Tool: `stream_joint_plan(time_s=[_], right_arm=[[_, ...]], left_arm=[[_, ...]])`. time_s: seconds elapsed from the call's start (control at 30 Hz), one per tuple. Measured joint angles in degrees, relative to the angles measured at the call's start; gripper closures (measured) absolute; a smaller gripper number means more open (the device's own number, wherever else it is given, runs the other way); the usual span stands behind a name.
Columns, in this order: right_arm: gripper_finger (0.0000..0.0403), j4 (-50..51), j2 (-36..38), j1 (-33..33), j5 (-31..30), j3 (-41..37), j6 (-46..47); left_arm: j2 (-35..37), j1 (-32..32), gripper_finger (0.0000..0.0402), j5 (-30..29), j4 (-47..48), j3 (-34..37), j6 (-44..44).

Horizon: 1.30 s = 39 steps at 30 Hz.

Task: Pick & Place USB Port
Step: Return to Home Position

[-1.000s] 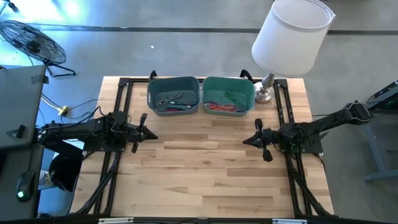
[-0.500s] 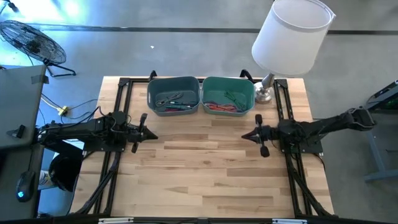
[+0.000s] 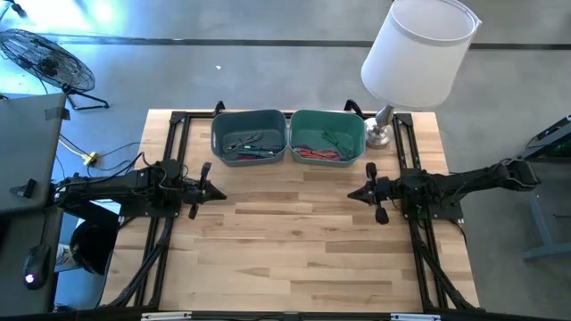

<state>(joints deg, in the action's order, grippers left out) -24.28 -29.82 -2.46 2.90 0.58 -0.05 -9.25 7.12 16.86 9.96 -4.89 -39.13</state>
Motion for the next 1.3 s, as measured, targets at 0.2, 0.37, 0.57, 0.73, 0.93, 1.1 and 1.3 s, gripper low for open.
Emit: stream_joint_plan(time_s=[0.2,0.37,0.57,0.73,0.93,1.1,1.3], right_arm=[[0.0403,5.07,5.62,-0.09,0.08,0.0,0.07],[0.0403,9.84,11.89,-0.26,0.13,0.0,0.07],[0.0403,17.27,19.02,-0.26,-0.1,0.0,0.48],[0.0403,22.41,23.95,-0.26,-0.97,0.0,1.33],[0.0403,27.26,27.17,-0.28,-0.86,1.73,0.57],[0.0403,29.71,28.24,-0.33,-0.81,2.51,0.56],[0.0403,29.97,28.39,-0.33,-0.81,2.56,0.08]], left_arm=[[0.02,0.02,0.0401,0.0,0.0,0.0,0.0],[0.01,0.0,0.0401,0.0,0.0,0.0,0.01],[0.01,0.0,0.0401,0.0,0.01,0.0,0.0],[0.01,0.0,0.0401,0.0,0.01,0.0,0.0],[0.01,0.01,0.0401,0.0,0.02,0.0,0.0],[0.0,0.0,0.0401,0.0,0.0,0.0,0.0],[0.02,0.01,0.0401,0.0,0.0,0.0,0.0]])
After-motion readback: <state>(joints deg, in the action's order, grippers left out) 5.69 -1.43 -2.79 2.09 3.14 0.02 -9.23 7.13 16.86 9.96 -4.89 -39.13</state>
